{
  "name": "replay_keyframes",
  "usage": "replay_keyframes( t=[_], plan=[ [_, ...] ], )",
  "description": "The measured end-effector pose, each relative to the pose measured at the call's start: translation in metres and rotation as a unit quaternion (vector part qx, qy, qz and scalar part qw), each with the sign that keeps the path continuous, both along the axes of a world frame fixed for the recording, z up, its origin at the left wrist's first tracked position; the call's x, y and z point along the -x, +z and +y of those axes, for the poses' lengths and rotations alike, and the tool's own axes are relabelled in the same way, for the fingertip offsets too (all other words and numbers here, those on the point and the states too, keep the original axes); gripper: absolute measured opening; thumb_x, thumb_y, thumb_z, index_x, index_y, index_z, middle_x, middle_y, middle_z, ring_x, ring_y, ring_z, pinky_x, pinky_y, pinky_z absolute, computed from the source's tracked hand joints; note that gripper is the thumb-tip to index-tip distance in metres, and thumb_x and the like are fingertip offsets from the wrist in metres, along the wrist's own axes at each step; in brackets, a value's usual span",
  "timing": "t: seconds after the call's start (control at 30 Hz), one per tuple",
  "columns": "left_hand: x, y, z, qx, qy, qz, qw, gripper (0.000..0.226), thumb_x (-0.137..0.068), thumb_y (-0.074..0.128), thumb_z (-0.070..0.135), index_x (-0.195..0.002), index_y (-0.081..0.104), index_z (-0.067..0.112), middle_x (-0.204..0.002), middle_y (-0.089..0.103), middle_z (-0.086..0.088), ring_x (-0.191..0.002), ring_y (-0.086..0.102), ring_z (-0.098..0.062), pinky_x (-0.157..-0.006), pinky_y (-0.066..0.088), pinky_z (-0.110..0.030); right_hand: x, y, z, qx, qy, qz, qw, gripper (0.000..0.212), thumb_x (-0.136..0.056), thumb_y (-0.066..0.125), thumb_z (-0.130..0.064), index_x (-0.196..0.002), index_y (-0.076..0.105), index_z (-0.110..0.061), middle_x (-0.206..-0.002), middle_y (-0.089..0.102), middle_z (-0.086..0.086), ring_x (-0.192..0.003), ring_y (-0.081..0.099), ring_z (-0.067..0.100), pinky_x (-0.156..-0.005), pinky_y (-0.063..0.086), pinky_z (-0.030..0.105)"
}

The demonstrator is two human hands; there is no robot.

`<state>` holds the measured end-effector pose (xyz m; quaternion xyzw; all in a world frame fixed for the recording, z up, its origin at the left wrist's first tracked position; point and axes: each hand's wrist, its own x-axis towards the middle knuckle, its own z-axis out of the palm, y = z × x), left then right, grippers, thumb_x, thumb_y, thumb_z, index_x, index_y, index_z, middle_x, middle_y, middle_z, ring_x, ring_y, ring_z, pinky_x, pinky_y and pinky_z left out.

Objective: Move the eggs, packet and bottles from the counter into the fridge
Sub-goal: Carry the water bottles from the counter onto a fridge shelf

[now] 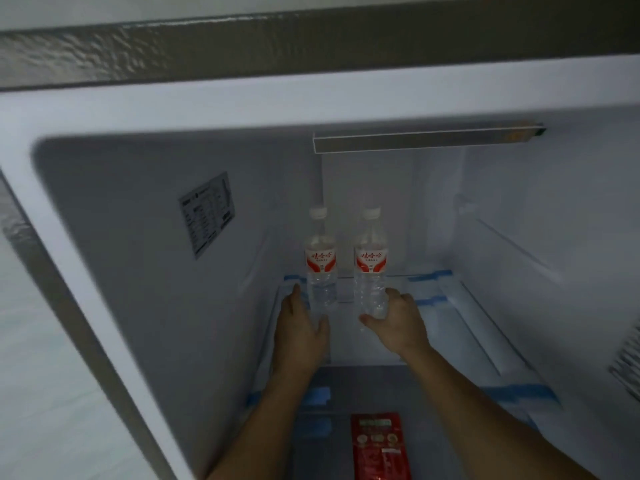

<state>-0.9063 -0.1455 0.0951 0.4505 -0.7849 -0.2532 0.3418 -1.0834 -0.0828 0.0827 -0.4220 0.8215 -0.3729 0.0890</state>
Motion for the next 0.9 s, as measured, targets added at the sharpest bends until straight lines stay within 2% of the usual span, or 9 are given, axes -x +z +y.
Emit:
replay_keyframes(
  t=[0.03, 0.1, 0.17, 0.27, 0.4, 0.53, 0.63, 0.9],
  plan=[
    [-0.007, -0.001, 0.007, 0.025, -0.006, -0.023, 0.999, 0.076, -0.093, 0.064, 0.024, -0.155, 0.021, 0.011, -0.151, 0.039, -0.009, -0.133, 0.042, -0.022, -0.102, 0.025, -0.014, -0.005, 0.001, 0.009, -0.007, -0.001, 0.033, 0.999, 0.067, -0.082, 0.077, -0.045, -0.135, 0.053, -0.012, -0.121, 0.056, 0.013, -0.108, 0.060, 0.031, -0.092, 0.051, 0.038],
    [-0.023, -0.004, 0.021, 0.089, -0.024, -0.069, 0.993, 0.070, -0.090, 0.062, 0.031, -0.151, 0.030, 0.016, -0.143, 0.049, -0.007, -0.122, 0.050, -0.022, -0.102, 0.040, -0.024, -0.018, 0.003, 0.029, -0.030, -0.009, 0.113, 0.993, 0.065, -0.089, 0.067, -0.049, -0.141, 0.049, -0.014, -0.128, 0.056, 0.012, -0.114, 0.059, 0.031, -0.094, 0.052, 0.043],
    [-0.038, -0.009, 0.033, 0.132, -0.051, -0.109, 0.984, 0.063, -0.087, 0.059, 0.037, -0.145, 0.042, 0.017, -0.133, 0.058, -0.005, -0.113, 0.056, -0.023, -0.094, 0.050, -0.035, -0.031, 0.001, 0.050, -0.036, -0.015, 0.180, 0.983, 0.063, -0.090, 0.062, -0.051, -0.140, 0.052, -0.014, -0.128, 0.061, 0.011, -0.114, 0.060, 0.031, -0.092, 0.053, 0.045],
    [-0.060, -0.014, 0.054, 0.187, -0.103, -0.111, 0.971, 0.058, -0.083, 0.053, 0.042, -0.134, 0.056, 0.014, -0.121, 0.066, -0.006, -0.104, 0.063, -0.026, -0.087, 0.054, -0.036, -0.053, -0.007, 0.083, 0.008, -0.020, 0.245, 0.969, 0.059, -0.088, 0.058, -0.050, -0.132, 0.061, -0.012, -0.118, 0.067, 0.011, -0.104, 0.065, 0.031, -0.086, 0.055, 0.045],
    [-0.087, -0.021, 0.082, 0.241, -0.134, -0.123, 0.953, 0.058, -0.083, 0.053, 0.044, -0.133, 0.058, 0.014, -0.125, 0.065, -0.007, -0.111, 0.062, -0.028, -0.091, 0.053, -0.043, -0.094, -0.019, 0.135, 0.037, -0.026, 0.299, 0.953, 0.058, -0.089, 0.047, -0.052, -0.131, 0.061, -0.014, -0.125, 0.064, 0.009, -0.115, 0.060, 0.028, -0.097, 0.052, 0.047],
    [-0.105, -0.027, 0.119, 0.245, -0.147, -0.132, 0.949, 0.060, -0.084, 0.050, 0.046, -0.135, 0.056, 0.016, -0.130, 0.062, -0.007, -0.118, 0.058, -0.029, -0.097, 0.049, -0.049, -0.123, -0.040, 0.183, 0.031, -0.037, 0.304, 0.952, 0.056, -0.090, 0.053, -0.051, -0.134, 0.059, -0.016, -0.130, 0.061, 0.010, -0.122, 0.056, 0.030, -0.100, 0.048, 0.049],
    [-0.115, -0.033, 0.148, 0.243, -0.152, -0.122, 0.950, 0.058, -0.083, 0.051, 0.045, -0.134, 0.057, 0.018, -0.130, 0.061, -0.004, -0.118, 0.057, -0.028, -0.097, 0.047, -0.045, -0.137, -0.055, 0.215, 0.006, -0.045, 0.296, 0.954, 0.059, -0.087, 0.058, -0.053, -0.134, 0.058, -0.018, -0.130, 0.060, 0.008, -0.120, 0.057, 0.029, -0.099, 0.049, 0.047],
    [-0.114, -0.079, 0.219, 0.218, -0.242, -0.142, 0.935, 0.058, -0.080, 0.062, 0.048, -0.132, 0.057, 0.022, -0.131, 0.061, -0.001, -0.119, 0.057, -0.023, -0.100, 0.047, -0.049, -0.171, -0.086, 0.307, -0.051, -0.090, 0.277, 0.955, 0.057, -0.090, 0.050, -0.052, -0.133, 0.060, -0.016, -0.130, 0.062, 0.011, -0.119, 0.059, 0.030, -0.098, 0.050, 0.049]
  ],
)
